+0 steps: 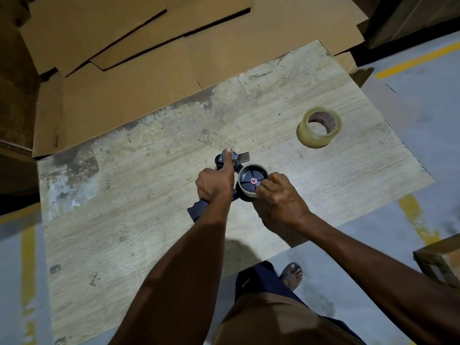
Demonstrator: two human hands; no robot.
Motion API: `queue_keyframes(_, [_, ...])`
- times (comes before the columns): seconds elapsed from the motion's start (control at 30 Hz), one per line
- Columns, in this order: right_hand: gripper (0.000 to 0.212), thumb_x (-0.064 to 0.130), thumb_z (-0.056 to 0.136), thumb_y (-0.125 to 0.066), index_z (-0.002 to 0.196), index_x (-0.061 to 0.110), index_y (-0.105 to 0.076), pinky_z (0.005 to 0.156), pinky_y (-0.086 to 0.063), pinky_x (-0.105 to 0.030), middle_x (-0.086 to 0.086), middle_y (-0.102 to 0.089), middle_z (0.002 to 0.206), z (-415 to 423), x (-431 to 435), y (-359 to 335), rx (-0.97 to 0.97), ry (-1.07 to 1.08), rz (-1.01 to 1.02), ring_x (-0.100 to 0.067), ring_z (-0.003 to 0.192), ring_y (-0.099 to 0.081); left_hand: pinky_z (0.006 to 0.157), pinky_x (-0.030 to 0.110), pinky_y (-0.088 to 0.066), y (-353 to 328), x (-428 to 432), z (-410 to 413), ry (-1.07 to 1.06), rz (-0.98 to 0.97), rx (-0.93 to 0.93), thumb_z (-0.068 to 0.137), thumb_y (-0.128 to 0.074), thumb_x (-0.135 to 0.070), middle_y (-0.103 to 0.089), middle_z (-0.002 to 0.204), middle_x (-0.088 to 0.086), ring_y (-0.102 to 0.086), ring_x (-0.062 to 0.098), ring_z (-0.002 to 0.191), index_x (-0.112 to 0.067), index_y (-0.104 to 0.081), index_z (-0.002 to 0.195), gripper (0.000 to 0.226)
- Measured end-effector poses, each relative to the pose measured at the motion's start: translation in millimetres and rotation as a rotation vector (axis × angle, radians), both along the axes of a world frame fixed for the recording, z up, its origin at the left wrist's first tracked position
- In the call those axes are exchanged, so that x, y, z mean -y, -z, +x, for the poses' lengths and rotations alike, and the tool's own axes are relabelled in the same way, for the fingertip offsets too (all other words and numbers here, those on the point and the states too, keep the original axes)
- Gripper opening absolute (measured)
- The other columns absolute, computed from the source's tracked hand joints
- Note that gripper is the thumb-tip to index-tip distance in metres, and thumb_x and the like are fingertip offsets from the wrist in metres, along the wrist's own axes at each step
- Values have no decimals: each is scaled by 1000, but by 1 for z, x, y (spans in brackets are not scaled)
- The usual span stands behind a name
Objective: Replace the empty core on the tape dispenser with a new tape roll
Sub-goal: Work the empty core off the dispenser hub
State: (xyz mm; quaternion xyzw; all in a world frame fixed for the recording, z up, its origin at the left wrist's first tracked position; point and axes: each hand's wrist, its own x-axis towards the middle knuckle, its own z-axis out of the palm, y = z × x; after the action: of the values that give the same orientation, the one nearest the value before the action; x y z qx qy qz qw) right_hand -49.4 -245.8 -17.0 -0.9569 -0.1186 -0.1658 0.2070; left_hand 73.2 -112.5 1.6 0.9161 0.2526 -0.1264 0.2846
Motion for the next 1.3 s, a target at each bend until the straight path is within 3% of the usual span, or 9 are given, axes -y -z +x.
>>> queue_keyframes(0.2, [12,5,79,-78,87,7,-69,71,-42,-36,-5,-63,83,-4,5,-11,-89,51,100,-25,84,-51,74,37,-47,3,-1,-2,36,36,-3,71,-37,-102,-73,103,13,-67,33,101,-6,-76,96,106])
queue_keyframes(0.37, [11,5,86,-79,97,5,-76,79,-42,-31,-8,-72,86,24,20,-24,-90,350,238,-32,87,-59,74,37,-46,3,-2,-1,61,39,-12,73,-37,-100,-73,104,13,-67,33,100,-5,-75,98,105])
queue_keyframes(0.53, [15,9,89,-73,101,4,-80,69,-55,-38,-20,-76,88,65,16,-29,-379,237,130,-39,81,-68,78,40,-52,4,-2,-1,57,38,-13,70,-36,-102,-73,101,12,-67,33,97,-7,-73,93,105])
queue_keyframes(0.63, [14,10,90,-66,94,3,-78,63,-49,-37,-19,-70,85,78,13,-33,-483,170,-38,-38,82,-66,80,42,-54,4,-2,0,57,35,-11,69,-34,-103,-72,98,11,-67,32,94,-8,-72,89,105])
queue_keyframes(0.7, [13,7,83,-74,95,1,-75,60,-39,-32,-19,-66,84,80,10,-37,-499,121,-179,-38,81,-64,76,40,-53,4,-2,0,57,37,-16,69,-34,-103,-72,95,11,-67,31,91,-8,-71,87,104])
queue_keyframes(0.83, [28,6,60,-87,79,0,-67,58,-43,-37,-17,-60,74,75,6,-33,-389,-30,-401,-34,70,-59,75,38,-51,4,-1,0,62,52,-25,69,-33,-103,-72,95,11,-68,31,91,-8,-71,87,104])
queue_keyframes(0.97, [23,13,69,-83,81,5,-65,66,-46,-39,-13,-60,79,75,20,-35,-305,-158,-510,-30,74,-57,78,40,-55,5,0,1,70,79,-18,69,-29,-105,-72,93,11,-67,31,89,-8,-70,84,106])
queue_keyframes(1.1, [28,22,74,-84,82,4,-64,69,-44,-39,-12,-58,80,75,30,-32,-265,-194,-506,-30,76,-56,77,38,-53,4,0,1,73,88,-22,72,-33,-102,-72,95,12,-68,32,93,-8,-71,86,103])
queue_keyframes(1.3, [26,19,73,-85,79,5,-64,70,-41,-38,-11,-57,77,68,32,-24,-229,-142,-432,-29,75,-55,77,38,-48,2,2,2,91,99,-6,77,-37,-98,-73,99,13,-67,34,100,-7,-72,88,98])
